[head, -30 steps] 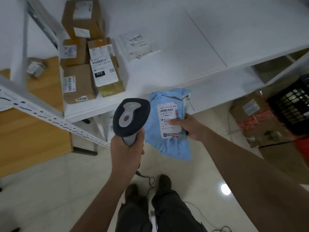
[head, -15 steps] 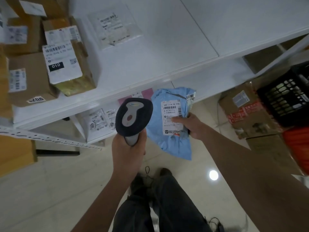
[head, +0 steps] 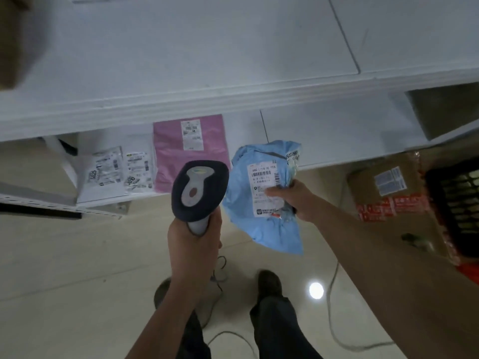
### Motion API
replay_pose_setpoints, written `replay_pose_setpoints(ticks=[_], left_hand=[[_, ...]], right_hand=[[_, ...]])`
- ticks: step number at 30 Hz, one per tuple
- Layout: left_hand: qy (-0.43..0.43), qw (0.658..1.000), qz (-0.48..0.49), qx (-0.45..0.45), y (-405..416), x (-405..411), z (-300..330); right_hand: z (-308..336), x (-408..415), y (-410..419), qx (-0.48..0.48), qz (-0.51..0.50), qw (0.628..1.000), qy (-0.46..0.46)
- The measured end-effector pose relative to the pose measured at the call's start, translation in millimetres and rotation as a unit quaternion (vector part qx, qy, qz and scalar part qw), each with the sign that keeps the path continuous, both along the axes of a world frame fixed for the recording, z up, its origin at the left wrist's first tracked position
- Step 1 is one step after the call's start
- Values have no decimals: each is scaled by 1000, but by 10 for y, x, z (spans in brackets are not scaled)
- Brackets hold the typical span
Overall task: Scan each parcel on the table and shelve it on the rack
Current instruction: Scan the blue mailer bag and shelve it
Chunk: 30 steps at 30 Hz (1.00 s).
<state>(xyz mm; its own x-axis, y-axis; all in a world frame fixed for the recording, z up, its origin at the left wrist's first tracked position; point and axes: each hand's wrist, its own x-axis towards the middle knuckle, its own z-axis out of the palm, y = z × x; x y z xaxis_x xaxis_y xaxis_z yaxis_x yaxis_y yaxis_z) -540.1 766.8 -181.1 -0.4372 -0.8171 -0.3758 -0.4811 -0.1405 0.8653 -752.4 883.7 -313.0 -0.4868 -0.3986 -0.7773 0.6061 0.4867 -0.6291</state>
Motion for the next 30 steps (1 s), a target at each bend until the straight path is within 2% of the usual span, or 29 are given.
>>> replay_pose_setpoints(ticks=[7, 14, 16, 18, 20, 21, 24, 27, 28, 30], left_hand=[[16, 1000, 23, -7, -12, -377, -1092], [29, 998, 44, -21, -250, -645, -1873], [41, 998, 47, -27, -313, -706, -2001], [46, 997, 49, -33, -357, -747, -2096], [46, 997, 49, -38, -379, -767, -2149], [45, 997, 50, -39, -384, -770, -2161], [40, 997, 49, -38, -366, -754, -2147], [38, 998, 46, -33, -334, -716, -2109], [36, 998, 46, -30, -332, -699, -2105], [33, 998, 50, -26, -340, -665, -2096]], right_hand=[[-939, -606, -334, -23, 12, 999, 34], [-1504, -993, -877, -53, 43, 996, 57], [-1635, -1028, -1024, -43, 32, 994, 99], [-1773, -1021, -1121, 45, 20, 980, 195], [-1845, -896, -1112, 185, 49, 924, 331], [-1889, -793, -1074, 204, 60, 888, 407], [-2016, -443, -888, 115, 160, 772, 604], [-2196, -271, -722, 84, 330, 664, 665], [-2232, -263, -714, 93, 361, 646, 666], [-2229, -309, -783, 124, 385, 634, 659]])
